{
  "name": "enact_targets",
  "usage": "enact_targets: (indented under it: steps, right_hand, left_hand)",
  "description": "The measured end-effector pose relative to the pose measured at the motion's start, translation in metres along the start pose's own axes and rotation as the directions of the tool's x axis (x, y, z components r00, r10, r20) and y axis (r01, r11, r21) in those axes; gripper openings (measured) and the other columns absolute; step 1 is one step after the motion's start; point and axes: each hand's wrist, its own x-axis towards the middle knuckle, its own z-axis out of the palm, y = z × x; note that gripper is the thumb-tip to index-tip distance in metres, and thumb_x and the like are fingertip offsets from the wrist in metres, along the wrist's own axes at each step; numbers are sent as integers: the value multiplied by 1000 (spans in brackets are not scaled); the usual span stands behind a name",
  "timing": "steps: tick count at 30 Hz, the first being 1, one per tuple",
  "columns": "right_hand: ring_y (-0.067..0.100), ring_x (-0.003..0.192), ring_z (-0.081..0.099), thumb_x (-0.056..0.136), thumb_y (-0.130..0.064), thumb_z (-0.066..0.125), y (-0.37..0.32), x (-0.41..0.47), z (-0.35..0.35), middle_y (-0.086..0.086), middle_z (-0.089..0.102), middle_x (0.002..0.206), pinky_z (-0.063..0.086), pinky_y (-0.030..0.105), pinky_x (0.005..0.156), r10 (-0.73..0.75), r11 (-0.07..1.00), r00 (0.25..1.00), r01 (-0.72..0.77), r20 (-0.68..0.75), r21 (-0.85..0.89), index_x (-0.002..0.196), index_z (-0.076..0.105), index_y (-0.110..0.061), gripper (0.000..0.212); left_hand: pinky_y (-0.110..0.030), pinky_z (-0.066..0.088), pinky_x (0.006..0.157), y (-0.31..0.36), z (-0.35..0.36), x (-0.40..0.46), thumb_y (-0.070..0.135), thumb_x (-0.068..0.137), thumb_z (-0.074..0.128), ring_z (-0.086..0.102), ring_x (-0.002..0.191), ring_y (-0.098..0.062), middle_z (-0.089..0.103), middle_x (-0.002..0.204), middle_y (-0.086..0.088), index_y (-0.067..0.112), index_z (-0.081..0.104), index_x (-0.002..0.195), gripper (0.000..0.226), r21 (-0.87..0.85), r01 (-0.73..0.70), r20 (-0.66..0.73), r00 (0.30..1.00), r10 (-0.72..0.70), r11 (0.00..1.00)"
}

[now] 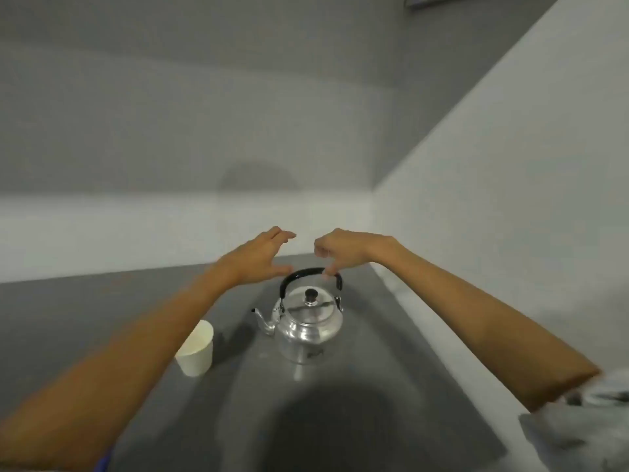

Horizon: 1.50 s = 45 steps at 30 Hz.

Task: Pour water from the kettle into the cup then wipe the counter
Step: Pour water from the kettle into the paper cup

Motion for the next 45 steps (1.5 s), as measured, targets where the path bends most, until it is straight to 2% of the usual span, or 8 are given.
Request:
enact_targets:
  steps: [3,8,13,18,24,27,39,45]
  right_hand:
    - [24,104,51,81,-36,71,6,5,21,10,53,122,46,33,85,-23,997,1000,23,-8,67,124,46,-8,57]
    - [17,76,51,84,-36,67,16,17,52,4,57,91,38,20,61,-126,962,989,141,-77,234,100,52,-8,35]
    - [7,51,41,93,-45,48,21,30,72,-3,51,61,34,12,48,-38,885,966,151,-255,441,79,55,-6,42]
    - [12,47,34,93,-53,43,17,50,94,3,40,51,29,21,47,121,817,915,128,-384,563,59,51,-10,55]
    - [8,35,28,90,-43,48,11,60,106,-5,31,37,24,17,39,311,818,794,57,-523,572,42,41,-16,55]
    - [12,40,30,89,-40,49,10,62,104,0,34,40,29,27,44,300,814,790,81,-535,575,44,45,-10,54]
    - [16,39,23,84,-52,51,-22,57,-1,-1,26,36,26,28,44,214,901,650,157,-729,404,39,32,-14,62]
    - [17,42,21,78,-39,52,-53,57,-39,3,25,40,27,28,46,162,937,594,158,-788,312,41,31,-13,50]
  left_hand:
    - [-38,39,101,2,34,4,34,85,64,44,121,-27,39,135,-12,10,28,141,70,-53,41,33,999,-39,998]
    - [-40,43,96,-4,78,10,19,87,63,49,113,-31,42,134,-16,7,30,139,63,-190,145,27,989,-143,971]
    - [-17,35,53,-8,98,15,10,90,54,48,61,-16,51,69,1,2,48,103,17,-332,226,-93,958,-270,916]
    - [-11,38,44,-1,109,17,17,91,52,46,45,-4,48,60,4,7,47,79,16,-484,218,-209,912,-354,848]
    - [-9,36,45,7,115,22,14,85,53,39,47,-7,46,54,5,16,42,65,22,-549,244,-281,847,-451,799]
    - [-10,36,44,10,114,22,14,84,53,39,48,-9,46,55,4,17,43,65,22,-584,248,-288,827,-483,773]
    - [-12,36,48,24,18,24,18,85,53,39,49,-7,45,56,6,19,45,69,18,-499,91,-533,752,-388,862]
    - [-10,38,52,9,-27,4,29,86,59,46,52,-1,53,61,6,16,54,79,15,-429,64,-537,784,-312,901]
